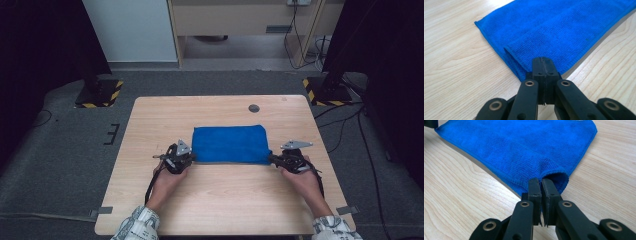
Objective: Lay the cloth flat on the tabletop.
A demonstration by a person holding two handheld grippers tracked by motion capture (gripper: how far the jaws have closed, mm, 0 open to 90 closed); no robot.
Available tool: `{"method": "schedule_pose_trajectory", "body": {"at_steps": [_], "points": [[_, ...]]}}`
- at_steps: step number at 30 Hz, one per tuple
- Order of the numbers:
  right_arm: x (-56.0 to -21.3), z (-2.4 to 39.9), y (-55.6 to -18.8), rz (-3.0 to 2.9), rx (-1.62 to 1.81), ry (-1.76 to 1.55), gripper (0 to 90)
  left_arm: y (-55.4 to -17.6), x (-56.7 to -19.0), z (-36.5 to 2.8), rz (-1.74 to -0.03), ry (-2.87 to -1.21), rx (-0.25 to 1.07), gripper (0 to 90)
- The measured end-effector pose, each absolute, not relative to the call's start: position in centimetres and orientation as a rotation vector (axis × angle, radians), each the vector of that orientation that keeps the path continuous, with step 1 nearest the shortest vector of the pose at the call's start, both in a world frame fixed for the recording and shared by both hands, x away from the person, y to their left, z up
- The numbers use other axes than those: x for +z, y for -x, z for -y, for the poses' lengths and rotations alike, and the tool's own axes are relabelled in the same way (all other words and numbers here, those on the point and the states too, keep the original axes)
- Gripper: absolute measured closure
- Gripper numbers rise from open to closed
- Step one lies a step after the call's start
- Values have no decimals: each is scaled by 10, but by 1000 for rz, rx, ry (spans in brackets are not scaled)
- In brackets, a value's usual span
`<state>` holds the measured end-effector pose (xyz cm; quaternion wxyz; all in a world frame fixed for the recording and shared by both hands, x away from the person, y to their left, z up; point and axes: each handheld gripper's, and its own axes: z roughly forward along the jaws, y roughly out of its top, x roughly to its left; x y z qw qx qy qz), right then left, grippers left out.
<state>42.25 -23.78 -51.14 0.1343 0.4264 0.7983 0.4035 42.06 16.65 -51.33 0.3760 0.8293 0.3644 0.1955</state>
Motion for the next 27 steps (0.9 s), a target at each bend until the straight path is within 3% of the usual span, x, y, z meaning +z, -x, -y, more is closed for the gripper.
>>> {"method": "schedule_pose_trajectory", "body": {"at_steps": [27], "points": [[-505,240,-352,-2416,1145,-1198,863,-340,-491,-173,-835,-2171,438,900]]}}
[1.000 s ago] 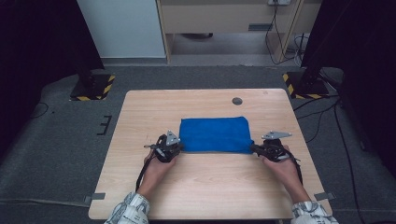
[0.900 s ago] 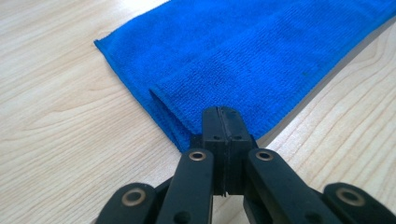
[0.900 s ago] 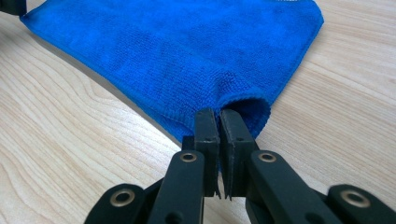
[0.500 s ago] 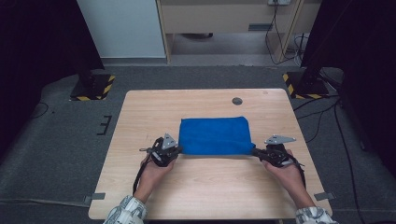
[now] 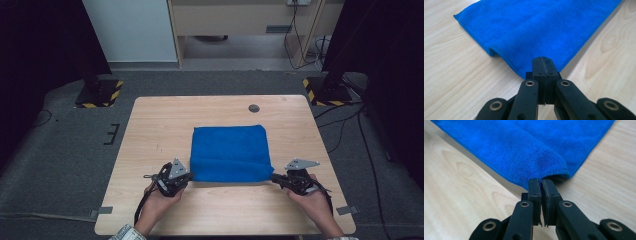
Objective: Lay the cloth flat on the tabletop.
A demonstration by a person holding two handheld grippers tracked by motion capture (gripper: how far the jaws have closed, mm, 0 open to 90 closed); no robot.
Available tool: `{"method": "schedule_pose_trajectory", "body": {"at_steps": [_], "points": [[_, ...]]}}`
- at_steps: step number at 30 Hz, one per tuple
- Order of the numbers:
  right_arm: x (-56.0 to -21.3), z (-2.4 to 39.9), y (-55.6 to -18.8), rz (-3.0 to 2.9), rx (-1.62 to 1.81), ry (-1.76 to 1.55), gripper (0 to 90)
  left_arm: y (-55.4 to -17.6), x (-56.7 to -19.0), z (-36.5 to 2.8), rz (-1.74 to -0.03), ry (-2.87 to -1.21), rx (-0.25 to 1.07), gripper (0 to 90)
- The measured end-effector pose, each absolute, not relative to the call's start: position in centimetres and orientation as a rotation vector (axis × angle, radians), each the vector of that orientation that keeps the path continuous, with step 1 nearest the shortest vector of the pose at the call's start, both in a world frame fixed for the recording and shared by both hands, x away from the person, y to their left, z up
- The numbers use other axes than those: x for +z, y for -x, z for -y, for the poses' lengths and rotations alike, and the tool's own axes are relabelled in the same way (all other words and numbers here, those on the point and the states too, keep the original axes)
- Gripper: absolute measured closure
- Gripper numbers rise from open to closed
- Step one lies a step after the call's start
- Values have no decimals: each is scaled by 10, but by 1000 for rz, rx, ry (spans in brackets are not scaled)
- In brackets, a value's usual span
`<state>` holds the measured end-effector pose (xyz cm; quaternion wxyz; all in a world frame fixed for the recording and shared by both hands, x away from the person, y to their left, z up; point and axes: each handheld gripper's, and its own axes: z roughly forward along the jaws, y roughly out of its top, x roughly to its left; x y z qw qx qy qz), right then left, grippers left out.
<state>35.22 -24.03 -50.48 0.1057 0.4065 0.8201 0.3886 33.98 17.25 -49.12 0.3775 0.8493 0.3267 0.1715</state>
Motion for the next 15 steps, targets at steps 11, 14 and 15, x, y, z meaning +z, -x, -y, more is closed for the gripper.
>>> {"method": "schedule_pose_trajectory", "body": {"at_steps": [11,14,15], "points": [[-506,237,-330,-2490,1080,-1157,847,-326,-495,-181,-847,-2211,403,900],[-507,237,-330,-2494,1066,-1163,842,-324,-494,-189,-866,-2198,401,900],[-506,237,-330,-2493,1067,-1172,836,-324,-493,-191,-868,-2192,402,900]]}}
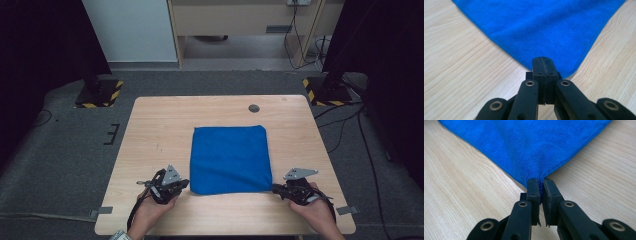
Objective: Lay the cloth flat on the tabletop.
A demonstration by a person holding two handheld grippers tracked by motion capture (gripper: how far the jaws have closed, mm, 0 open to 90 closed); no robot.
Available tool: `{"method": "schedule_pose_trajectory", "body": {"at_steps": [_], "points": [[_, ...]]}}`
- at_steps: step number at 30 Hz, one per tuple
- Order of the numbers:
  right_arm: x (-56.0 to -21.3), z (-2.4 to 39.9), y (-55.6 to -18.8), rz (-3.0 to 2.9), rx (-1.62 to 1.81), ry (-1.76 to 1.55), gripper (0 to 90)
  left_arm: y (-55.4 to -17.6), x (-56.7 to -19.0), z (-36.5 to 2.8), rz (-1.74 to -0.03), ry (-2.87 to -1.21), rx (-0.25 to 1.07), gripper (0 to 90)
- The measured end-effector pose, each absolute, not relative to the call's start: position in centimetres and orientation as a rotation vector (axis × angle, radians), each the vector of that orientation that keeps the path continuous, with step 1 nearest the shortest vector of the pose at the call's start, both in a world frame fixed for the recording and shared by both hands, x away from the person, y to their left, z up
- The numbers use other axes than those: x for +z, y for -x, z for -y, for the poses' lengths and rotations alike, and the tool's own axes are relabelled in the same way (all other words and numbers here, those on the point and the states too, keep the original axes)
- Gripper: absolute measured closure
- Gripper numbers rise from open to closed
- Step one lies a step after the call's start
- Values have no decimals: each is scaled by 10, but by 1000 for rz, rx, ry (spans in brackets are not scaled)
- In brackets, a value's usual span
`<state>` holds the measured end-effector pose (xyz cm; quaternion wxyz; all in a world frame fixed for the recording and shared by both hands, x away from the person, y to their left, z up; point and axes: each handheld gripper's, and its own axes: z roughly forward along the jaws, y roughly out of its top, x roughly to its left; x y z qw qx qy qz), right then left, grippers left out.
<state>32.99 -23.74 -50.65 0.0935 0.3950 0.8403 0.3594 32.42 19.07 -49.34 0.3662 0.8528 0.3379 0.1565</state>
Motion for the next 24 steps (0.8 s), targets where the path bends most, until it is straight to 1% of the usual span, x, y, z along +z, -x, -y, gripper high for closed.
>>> {"method": "schedule_pose_trajectory", "body": {"at_steps": [1,2,4,5,6,8,10,11,12,13,15,18,20,24], "points": [[-506,237,-330,-2489,1071,-1182,826,-324,-493,-192,-871,-2188,405,900],[-506,238,-330,-2489,1072,-1190,794,-325,-493,-193,-873,-2185,403,900],[-508,238,-331,-2476,1046,-1211,674,-326,-495,-191,-870,-2168,390,900],[-508,237,-331,-2470,1031,-1218,631,-326,-497,-189,-866,-2166,375,899],[-508,237,-332,-2457,1020,-1236,558,-326,-499,-187,-868,-2167,374,874],[-508,238,-333,-2438,1022,-1250,512,-327,-502,-184,-883,-2157,379,753],[-507,239,-334,-2420,1027,-1261,428,-328,-505,-180,-886,-2156,367,710],[-507,239,-335,-2406,1029,-1274,407,-328,-506,-178,-885,-2161,367,680],[-507,239,-335,-2406,1033,-1268,390,-329,-508,-176,-887,-2167,363,636],[-506,239,-335,-2395,1040,-1276,377,-329,-510,-174,-882,-2175,355,625],[-505,239,-335,-2374,1044,-1277,368,-331,-514,-169,-884,-2194,349,622],[-505,241,-337,-2349,1041,-1275,365,-332,-519,-165,-898,-2260,373,610],[-504,242,-337,-2336,1039,-1283,363,-331,-520,-166,-890,-2286,397,617],[-503,244,-338,-2318,1055,-1275,359,-329,-519,-174,-912,-2286,402,627]]}}
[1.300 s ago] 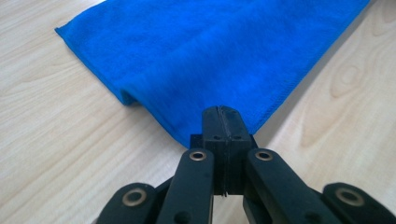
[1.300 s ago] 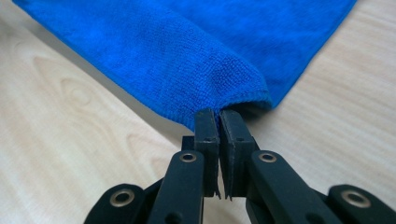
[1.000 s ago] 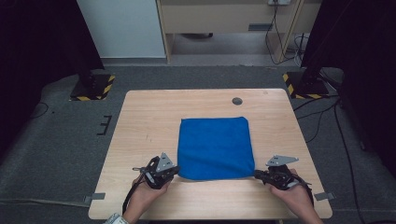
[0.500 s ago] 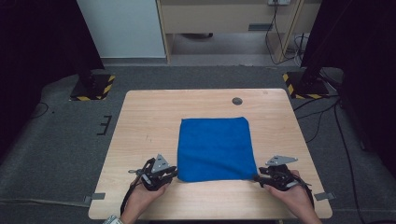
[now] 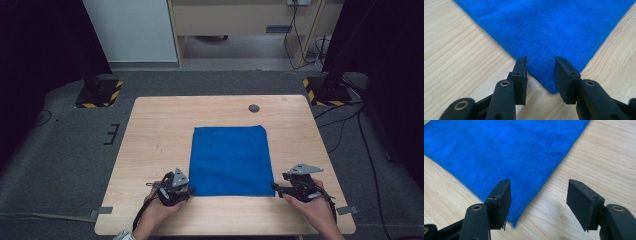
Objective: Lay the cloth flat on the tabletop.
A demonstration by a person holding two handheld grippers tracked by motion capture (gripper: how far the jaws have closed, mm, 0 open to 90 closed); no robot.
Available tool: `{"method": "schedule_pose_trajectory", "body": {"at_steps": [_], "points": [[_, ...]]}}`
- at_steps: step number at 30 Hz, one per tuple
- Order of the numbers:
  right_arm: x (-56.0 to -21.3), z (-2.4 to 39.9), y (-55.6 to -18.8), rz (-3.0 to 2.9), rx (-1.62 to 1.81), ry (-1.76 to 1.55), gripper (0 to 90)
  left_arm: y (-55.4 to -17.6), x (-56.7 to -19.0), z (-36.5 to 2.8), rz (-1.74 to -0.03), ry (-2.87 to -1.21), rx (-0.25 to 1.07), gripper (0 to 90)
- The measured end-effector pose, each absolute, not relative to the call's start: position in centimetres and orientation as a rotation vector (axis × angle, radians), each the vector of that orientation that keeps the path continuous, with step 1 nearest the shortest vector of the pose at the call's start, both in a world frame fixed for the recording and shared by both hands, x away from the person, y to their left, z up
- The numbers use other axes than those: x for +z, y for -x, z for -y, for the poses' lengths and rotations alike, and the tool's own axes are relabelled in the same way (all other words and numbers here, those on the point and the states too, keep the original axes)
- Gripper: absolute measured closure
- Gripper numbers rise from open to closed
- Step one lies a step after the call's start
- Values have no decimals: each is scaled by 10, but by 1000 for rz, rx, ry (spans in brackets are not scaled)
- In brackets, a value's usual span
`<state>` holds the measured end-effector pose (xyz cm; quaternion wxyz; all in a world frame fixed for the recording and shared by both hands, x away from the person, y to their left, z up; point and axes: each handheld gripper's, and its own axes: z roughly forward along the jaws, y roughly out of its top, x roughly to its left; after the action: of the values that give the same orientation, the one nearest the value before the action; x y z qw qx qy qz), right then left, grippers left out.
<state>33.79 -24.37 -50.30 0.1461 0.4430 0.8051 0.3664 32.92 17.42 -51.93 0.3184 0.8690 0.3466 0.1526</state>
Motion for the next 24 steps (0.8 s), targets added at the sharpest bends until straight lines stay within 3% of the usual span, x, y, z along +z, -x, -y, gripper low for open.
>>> {"method": "schedule_pose_trajectory", "body": {"at_steps": [5,11,19,24], "points": [[-500,241,-337,-2308,1093,-1251,326,-325,-517,-179,-914,-2281,401,618],[-500,230,-341,-2279,1118,-1188,220,-335,-507,-188,-1009,-2137,457,305],[-502,213,-349,-2277,1135,-1123,140,-348,-508,-201,-1090,-2067,462,151],[-502,199,-353,-2310,1162,-1092,106,-351,-509,-206,-1098,-2060,466,115]]}}
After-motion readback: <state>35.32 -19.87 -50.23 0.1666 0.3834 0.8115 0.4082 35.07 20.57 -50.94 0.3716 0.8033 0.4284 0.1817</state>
